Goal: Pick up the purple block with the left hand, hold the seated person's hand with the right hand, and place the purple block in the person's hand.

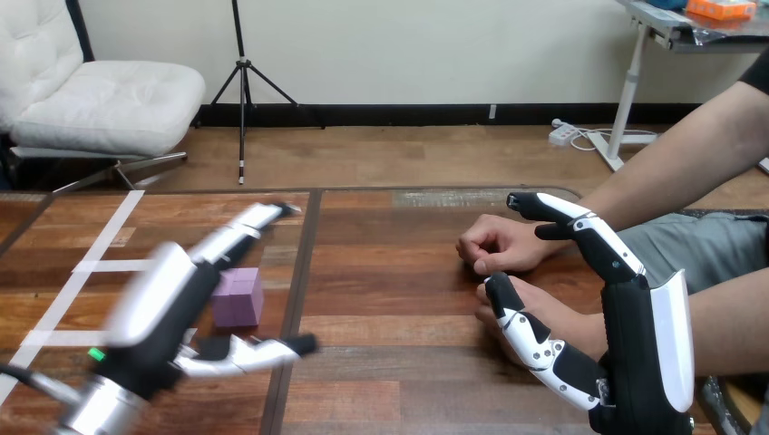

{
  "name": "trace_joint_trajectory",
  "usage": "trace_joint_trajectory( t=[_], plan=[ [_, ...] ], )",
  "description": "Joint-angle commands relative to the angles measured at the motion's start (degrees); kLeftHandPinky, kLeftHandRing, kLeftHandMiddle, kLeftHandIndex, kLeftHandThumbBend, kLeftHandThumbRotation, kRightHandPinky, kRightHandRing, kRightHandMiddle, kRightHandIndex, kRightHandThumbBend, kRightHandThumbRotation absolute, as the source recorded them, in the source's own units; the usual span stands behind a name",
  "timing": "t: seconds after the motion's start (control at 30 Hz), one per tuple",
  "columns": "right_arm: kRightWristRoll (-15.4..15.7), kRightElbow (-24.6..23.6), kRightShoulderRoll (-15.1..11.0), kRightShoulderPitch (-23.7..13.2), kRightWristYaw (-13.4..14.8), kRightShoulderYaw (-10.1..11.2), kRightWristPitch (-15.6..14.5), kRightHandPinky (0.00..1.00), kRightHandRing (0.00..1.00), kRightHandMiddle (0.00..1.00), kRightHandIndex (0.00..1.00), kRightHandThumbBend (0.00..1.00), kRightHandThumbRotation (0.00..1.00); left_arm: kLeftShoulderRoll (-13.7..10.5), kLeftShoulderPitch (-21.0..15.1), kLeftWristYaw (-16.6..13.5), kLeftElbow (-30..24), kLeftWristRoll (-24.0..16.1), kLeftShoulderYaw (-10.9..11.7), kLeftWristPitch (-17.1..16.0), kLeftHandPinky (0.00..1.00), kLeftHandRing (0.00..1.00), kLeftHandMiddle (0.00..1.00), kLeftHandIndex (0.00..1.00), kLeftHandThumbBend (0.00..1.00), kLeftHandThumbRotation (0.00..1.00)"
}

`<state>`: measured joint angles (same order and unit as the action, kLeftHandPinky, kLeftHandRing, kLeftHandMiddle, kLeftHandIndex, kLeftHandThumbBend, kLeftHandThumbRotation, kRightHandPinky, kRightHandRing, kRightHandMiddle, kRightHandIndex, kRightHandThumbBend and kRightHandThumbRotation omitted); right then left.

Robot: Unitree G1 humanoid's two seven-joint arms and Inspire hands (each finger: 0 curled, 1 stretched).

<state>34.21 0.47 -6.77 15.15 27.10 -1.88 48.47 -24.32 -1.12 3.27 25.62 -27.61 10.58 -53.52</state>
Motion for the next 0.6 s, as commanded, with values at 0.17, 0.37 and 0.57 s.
trace_joint_trajectory(
  t=[0.17, 0.37, 0.57],
  plan=[
    [-0.2, -0.1, 0.1, -2.9, 0.4, 0.3, 0.1, 0.65, 0.72, 0.74, 0.72, 0.43, 0.36, -5.5, -6.5, -6.3, -4.8, -6.4, -1.0, 4.5, 0.91, 0.95, 0.97, 0.94, 0.78, 0.53],
    [-0.4, 0.2, 0.0, -3.0, 0.3, 0.2, 0.3, 0.65, 0.72, 0.74, 0.72, 0.43, 0.36, -7.5, -7.9, -9.1, -3.8, -8.9, -2.4, 6.2, 0.92, 0.96, 0.97, 0.95, 0.76, 0.53],
    [-0.3, 0.4, -0.1, -3.2, 0.5, 0.3, 0.5, 0.65, 0.73, 0.74, 0.72, 0.43, 0.36, -8.8, -8.9, -10.9, -3.4, -10.7, -3.6, 8.6, 0.94, 0.96, 0.97, 0.95, 0.74, 0.52]
  ],
)
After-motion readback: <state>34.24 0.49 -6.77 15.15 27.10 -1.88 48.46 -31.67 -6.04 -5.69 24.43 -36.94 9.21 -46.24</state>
